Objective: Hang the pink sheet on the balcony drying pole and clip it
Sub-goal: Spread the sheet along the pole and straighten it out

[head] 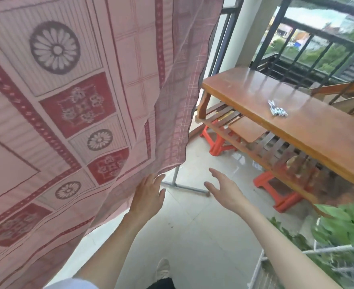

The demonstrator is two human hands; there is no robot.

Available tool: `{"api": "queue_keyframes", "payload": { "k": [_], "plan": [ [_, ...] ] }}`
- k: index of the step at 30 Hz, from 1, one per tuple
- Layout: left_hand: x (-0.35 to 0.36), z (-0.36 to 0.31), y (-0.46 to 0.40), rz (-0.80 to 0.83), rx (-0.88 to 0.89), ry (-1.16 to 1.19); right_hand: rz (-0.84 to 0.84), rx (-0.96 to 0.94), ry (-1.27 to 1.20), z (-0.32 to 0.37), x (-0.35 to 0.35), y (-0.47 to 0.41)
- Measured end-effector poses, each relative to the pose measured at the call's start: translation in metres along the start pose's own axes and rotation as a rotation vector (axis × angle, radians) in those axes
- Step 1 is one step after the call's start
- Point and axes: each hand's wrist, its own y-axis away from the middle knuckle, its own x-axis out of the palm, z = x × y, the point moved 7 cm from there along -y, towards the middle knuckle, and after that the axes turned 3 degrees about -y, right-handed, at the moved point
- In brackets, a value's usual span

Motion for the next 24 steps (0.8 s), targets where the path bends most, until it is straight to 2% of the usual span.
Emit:
{"api": "queue_keyframes", "payload": {
  "k": [3,6,14,24],
  "plan": [
    [0.011,-0.013,-0.051,0.001,0.01,0.008,-0.022,0.004,-0.034,-0.008,-0.027,-0.053],
    [0.022,-0.018,-0.08,-0.008,-0.017,-0.006,0.032,0.016,-0.063,-0.02,-0.031,-0.093],
    [0.067,-0.009,-0.137,-0.029,-0.232,-0.008,0.234,-0.011,-0.041,-0.059,-0.016,-0.206],
    [0.162,-0.004,-0.196,-0.106,-0.474,0.005,0.387,-0.164,0.056,-0.111,0.021,-0.344]
  ]
}}
